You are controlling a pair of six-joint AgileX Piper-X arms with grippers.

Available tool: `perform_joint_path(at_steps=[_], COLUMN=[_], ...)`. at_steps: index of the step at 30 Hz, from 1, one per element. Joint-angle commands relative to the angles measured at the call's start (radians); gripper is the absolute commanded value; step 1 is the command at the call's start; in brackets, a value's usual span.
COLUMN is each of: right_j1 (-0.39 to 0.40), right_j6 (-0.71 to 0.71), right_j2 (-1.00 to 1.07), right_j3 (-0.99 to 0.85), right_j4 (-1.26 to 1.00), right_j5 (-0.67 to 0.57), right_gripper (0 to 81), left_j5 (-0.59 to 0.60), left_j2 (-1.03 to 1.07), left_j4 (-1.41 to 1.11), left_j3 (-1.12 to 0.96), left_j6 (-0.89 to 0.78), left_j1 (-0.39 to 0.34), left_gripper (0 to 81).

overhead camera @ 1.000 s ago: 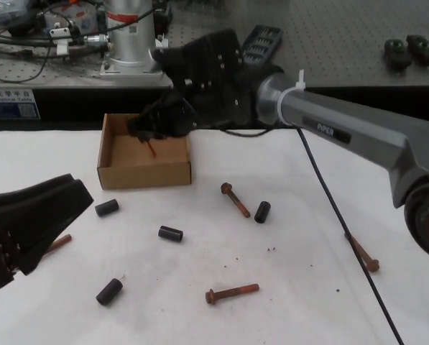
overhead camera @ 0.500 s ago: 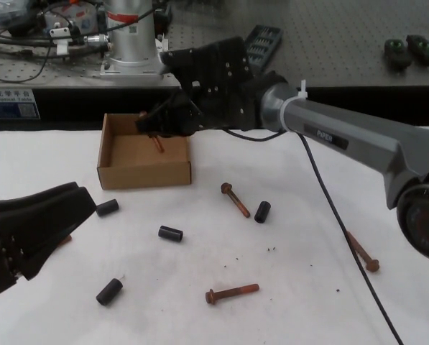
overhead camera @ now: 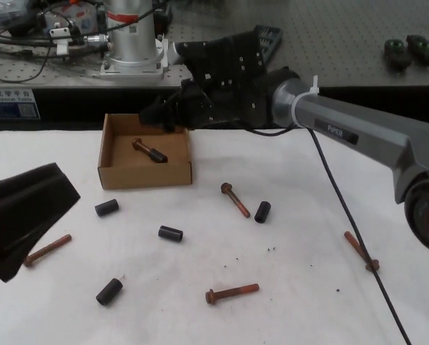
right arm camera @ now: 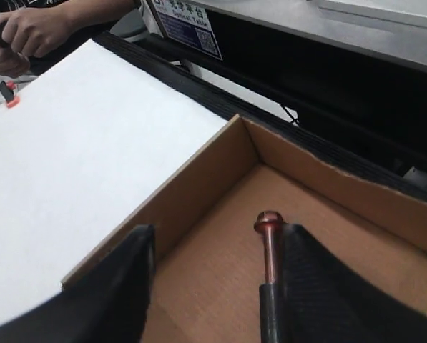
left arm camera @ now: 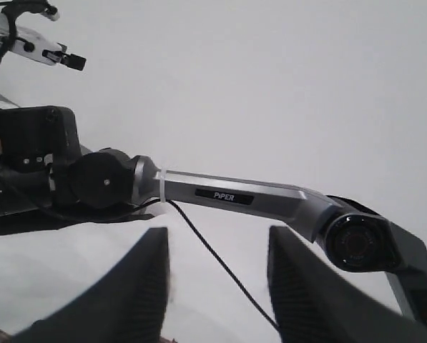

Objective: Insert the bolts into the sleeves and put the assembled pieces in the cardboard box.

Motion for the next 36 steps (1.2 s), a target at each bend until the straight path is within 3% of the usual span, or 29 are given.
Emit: perform_joint_path(at_steps=[1,5,9,14,17,21,26,30,36], right_j1=[-0.009,-0.013,-0.013,-0.011,0.036,0.118,0.198,0.214,0.197], right_j6=[-0.025,-0.23,-0.38,-0.42,-0.543,-0.731,-0.859,-0.903,-1.058], right_j2=[-0.082,-0.198,-0.297,-0.37,-0.396,-0.402,-0.402,-0.406,-0.412], right_j3=[-0.02,0.004,0.116,0.334,0.457,0.569,0.616,0.615,0.615], right_j4=[0.083,0.324,0.39,0.419,0.43,0.468,0.48,0.534,0.605], right_j5=[-0.025,-0.015,-0.017,-0.017,0.036,0.177,0.209,0.226,0.35], right_gripper=[40.0,34.7,31.9,31.3,31.3,31.3,31.3,31.3,31.3], left_j5=[-0.012,-0.155,-0.299,-0.399,-0.434,-0.433,-0.423,-0.418,-0.371], left_j2=[-0.01,-0.01,-0.01,-0.01,-0.01,-0.01,-0.01,-0.01,-0.01], left_j4=[0.101,0.382,0.727,0.953,0.943,0.968,1.007,1.013,1.021], left_j3=[-0.008,-0.074,-0.219,-0.358,-0.375,-0.375,-0.375,-0.375,-0.375], left_j6=[0.106,0.267,0.353,0.317,0.269,0.244,0.244,0.246,0.272], left_j1=[0.003,0.003,0.003,0.003,0.003,0.003,0.003,0.003,0.003], left_gripper=[32.5,36.7,38.4,38.5,38.5,38.5,38.5,38.5,38.5])
